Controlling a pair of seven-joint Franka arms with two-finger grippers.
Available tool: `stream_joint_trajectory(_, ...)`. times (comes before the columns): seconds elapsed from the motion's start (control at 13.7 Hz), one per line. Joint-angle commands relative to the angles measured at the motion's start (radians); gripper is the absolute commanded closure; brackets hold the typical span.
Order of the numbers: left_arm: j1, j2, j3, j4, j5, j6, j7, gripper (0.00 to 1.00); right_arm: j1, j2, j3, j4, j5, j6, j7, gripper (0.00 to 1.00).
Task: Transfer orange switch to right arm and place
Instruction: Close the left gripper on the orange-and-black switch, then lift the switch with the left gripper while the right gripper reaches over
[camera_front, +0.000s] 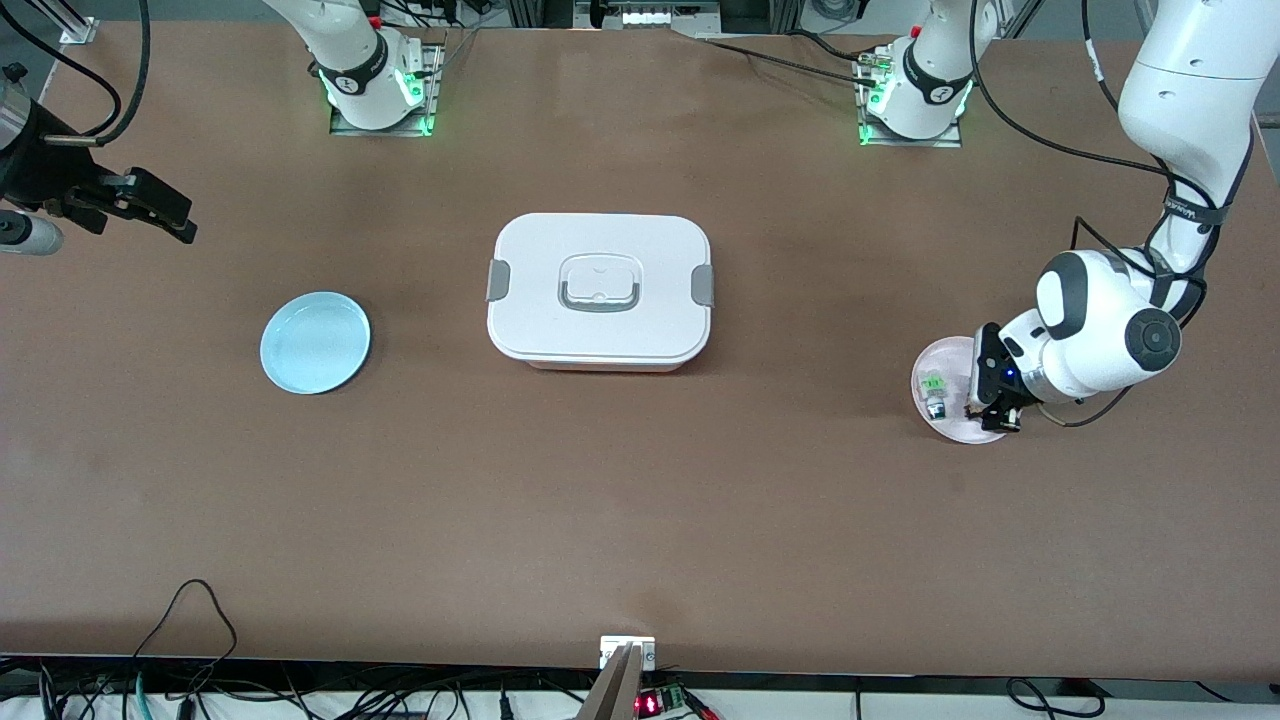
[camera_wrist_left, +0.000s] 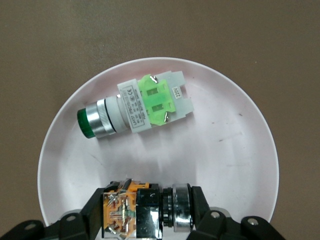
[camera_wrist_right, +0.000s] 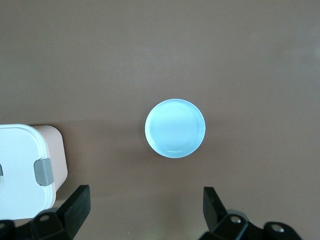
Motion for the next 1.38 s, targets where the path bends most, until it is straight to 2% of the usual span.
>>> stream_joint_trajectory(0.0,0.033,-0.016,-0.002,-0.007,0.001,-0.013,0.028,1.0,0.0,0.002,0.004,0.013,-0.013,-0.02,0.02,0.0)
stream_joint_trajectory(0.22,0.036,-0.057,-0.019,0.008,-0.041,-0.105,0.027,1.0,0.0,0.002,0.004,0.014,-0.013,-0.021,0.02,0.0)
stream_joint_trajectory(0.29,0.036,-0.069,-0.033,0.024,-0.115,-0.138,0.027,1.0,0.0,0.003,0.004,0.014,-0.014,-0.02,0.018,0.0)
stream_joint_trajectory(0.51,0.034,-0.094,-0.103,0.053,-0.385,-0.229,0.027,1.0,0.0,0.002,0.004,0.014,-0.013,-0.024,0.011,0.0)
stream_joint_trajectory(0.87,0.033,-0.118,-0.227,0.084,-0.949,-0.376,0.028,1.0,-0.002,0.008,0.002,0.02,-0.007,-0.008,0.005,0.0)
stream_joint_trajectory(1.09,0.022,-0.117,-0.309,0.094,-1.214,-0.435,0.028,1.0,0.0,0.01,0.002,0.028,-0.005,-0.008,0.02,0.0)
stream_joint_trajectory(1.31,0.002,-0.118,-0.43,0.143,-1.434,-0.433,0.018,1.0,0.001,0.01,0.004,0.028,-0.005,-0.008,0.012,0.0)
